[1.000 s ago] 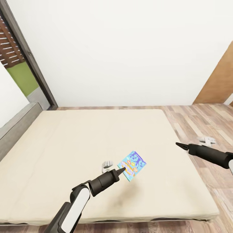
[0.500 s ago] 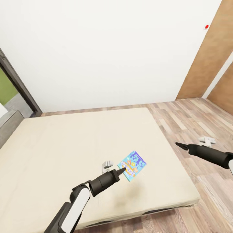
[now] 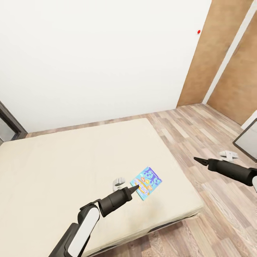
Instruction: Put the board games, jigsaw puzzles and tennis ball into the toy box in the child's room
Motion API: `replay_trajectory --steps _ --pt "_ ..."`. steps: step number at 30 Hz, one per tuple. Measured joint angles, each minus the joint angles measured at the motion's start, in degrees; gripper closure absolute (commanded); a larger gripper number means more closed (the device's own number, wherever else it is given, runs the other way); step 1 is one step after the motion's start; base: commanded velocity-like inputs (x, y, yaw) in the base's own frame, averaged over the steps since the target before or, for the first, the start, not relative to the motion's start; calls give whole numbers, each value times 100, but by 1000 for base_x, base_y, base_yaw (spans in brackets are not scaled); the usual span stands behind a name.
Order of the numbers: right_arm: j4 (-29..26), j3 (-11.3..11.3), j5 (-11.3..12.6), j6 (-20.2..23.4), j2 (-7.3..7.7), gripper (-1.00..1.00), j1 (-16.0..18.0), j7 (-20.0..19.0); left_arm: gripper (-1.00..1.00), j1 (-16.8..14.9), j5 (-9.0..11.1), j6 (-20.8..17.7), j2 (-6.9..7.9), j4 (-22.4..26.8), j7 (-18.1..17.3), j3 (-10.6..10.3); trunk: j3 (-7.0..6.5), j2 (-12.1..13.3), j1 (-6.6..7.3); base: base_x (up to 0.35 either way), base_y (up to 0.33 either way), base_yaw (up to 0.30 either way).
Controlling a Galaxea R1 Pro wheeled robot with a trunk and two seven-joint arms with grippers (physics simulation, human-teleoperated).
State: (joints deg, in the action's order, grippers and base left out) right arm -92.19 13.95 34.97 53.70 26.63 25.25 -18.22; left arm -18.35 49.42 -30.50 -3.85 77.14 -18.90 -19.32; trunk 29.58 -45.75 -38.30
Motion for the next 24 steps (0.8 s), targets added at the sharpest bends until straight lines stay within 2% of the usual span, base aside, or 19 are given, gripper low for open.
replay_trajectory --steps 8,13,15,19,20,21,22,23,24 --pt "0 12 -4 18 -3 -100 4 8 100 -40 1 -44 -7 -13 7 21 -162 321 176 0 0 -280" --pt "61 65 -19 292 -26 -100 53 65 100 -273 1 -331 -33 -41 73 77 -266 522 286 0 0 -280" --pt "134 76 -26 385 -34 -100 72 114 100 -439 -9 -454 -38 -81 133 196 -308 603 330 0 0 -280" --pt "253 91 -23 485 -40 -100 97 258 100 -799 -15 -687 -46 -300 253 596 -393 764 418 0 0 -280" --pt "254 91 -20 486 -40 -100 97 259 100 -802 -6 -692 -47 -302 252 597 -414 804 440 0 0 -280" --pt "285 94 -22 499 -41 -100 105 292 100 -897 -15 -751 -45 -369 275 693 -435 844 462 0 0 -280" --pt "381 100 -25 520 -39 -100 151 368 100 -1117 -47 -865 -41 -542 309 866 -456 885 483 0 0 -280" --pt "452 104 -19 529 -40 -100 191 409 100 -1254 -2 -926 -39 -646 319 950 -476 924 506 0 0 -280" --pt "455 104 -15 530 -40 -100 192 410 100 -1259 -2 -930 -39 -650 320 949 -496 964 528 0 0 -280"
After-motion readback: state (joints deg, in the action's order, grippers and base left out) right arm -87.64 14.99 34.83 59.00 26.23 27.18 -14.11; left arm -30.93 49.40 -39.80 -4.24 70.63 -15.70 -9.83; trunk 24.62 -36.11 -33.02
